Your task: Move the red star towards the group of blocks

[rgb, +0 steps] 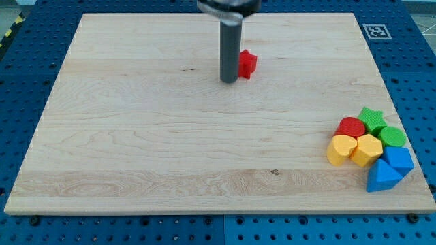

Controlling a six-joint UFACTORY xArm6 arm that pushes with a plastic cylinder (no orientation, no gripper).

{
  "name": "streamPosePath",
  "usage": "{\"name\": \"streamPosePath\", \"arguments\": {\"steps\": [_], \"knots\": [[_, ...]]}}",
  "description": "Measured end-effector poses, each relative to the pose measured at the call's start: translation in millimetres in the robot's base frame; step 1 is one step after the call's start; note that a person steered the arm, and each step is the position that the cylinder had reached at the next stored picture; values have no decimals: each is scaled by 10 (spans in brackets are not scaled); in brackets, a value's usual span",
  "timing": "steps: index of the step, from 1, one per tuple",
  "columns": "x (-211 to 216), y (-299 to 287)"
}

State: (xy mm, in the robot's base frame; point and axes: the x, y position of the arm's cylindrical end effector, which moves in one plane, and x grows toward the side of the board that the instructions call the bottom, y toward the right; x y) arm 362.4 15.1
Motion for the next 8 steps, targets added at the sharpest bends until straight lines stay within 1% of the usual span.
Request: {"name": "streamPosePath", "arguments": {"steps": [1, 2, 3, 4, 5, 6, 7, 8], "knots": [[-439, 0], [-775, 24], [-681, 337], [-42, 472], [361, 493], [473, 480], [473, 235], [554, 126]]}}
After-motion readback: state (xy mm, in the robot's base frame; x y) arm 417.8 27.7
